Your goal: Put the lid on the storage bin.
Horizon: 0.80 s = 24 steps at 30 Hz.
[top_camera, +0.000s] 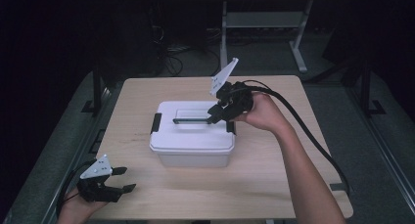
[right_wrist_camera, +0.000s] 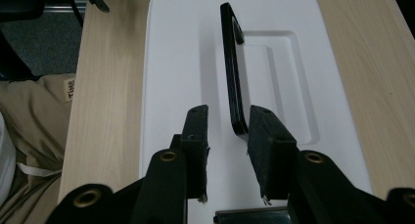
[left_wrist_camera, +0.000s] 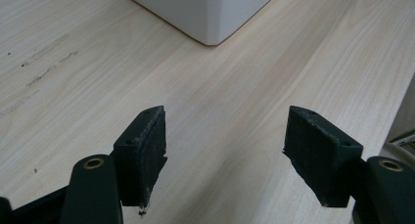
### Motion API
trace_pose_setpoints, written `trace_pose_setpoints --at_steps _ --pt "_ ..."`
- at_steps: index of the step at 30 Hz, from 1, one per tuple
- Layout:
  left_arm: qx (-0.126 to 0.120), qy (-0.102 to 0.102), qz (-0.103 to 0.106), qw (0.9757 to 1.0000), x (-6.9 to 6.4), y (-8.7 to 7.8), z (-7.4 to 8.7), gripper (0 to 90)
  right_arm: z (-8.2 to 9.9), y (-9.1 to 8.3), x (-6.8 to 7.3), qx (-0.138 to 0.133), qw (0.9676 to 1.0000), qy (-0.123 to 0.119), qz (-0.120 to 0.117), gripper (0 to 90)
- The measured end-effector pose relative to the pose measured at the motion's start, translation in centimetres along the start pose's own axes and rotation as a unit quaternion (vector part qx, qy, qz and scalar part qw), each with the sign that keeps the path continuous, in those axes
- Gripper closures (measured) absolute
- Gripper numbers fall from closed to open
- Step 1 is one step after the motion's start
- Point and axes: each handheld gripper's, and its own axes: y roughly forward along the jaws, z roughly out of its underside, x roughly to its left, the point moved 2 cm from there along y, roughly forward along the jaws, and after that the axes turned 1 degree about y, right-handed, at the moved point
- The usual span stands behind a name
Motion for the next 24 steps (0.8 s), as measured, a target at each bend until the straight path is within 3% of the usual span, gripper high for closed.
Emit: trace_pose_setpoints --at_steps 19,24 --pt "0.002 0.0 0.0 1.0 0.0 0.0 0.0 31.8 1.7 -1.0 0.1 -0.009 0.9998 0.015 0.008 65.4" --pt "0.005 0.002 0.0 1.0 0.0 0.2 0.0 31.8 2.6 -1.0 0.1 0.0 0.9997 0.025 0.008 64.9"
